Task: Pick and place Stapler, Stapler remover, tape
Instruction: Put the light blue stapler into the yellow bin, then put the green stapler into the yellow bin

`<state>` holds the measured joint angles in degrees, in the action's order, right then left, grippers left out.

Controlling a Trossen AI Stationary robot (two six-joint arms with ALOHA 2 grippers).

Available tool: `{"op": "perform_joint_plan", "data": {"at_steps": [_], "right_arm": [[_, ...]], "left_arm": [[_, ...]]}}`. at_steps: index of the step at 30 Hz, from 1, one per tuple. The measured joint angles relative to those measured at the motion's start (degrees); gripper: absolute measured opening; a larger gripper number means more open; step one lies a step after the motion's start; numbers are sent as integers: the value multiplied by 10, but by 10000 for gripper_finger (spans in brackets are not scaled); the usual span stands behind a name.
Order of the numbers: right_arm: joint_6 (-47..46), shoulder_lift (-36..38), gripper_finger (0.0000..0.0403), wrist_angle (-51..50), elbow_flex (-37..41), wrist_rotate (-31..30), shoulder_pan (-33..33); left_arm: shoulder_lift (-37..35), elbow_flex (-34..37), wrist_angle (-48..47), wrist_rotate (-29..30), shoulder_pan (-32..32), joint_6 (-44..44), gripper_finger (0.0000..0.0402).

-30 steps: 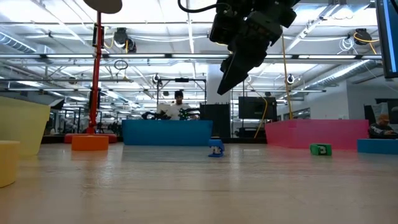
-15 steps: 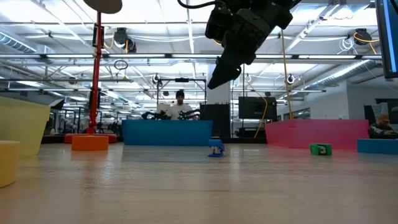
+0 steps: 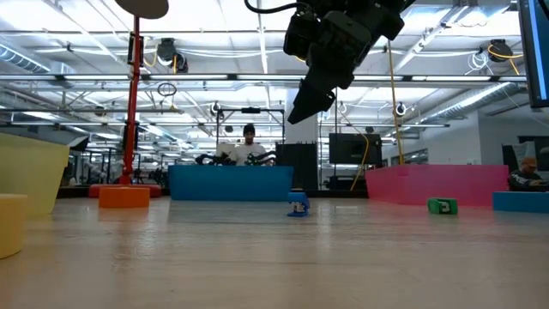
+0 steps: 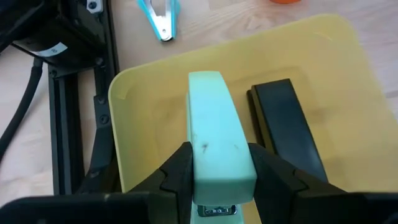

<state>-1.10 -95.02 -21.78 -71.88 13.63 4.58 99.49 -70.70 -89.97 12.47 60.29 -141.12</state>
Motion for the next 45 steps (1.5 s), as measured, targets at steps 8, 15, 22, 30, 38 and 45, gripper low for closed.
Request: {"op": "perform_joint_plan", "data": {"at_steps": [8,15,22,30,38,45], "right_arm": [[0,0,208,0,0,0,0],[-2,0,208,0,0,0,0],[-13,0,205,1,0,0,0],[-16,0,207,1,0,2,-1],[3,35,206,-42,2,-1,2],[10,77,201,-70,2,-2,17]], "left_arm": [[43,0,3,11,0,0,125],[62,0,16,30,0,0,125],[63,0,22,33,-2,0,187],[7,-1,0,38,-1,2,199],[-130,-2,-1,106,-17,52,201],[-200,-2,0,170,-89,160,202]]}}
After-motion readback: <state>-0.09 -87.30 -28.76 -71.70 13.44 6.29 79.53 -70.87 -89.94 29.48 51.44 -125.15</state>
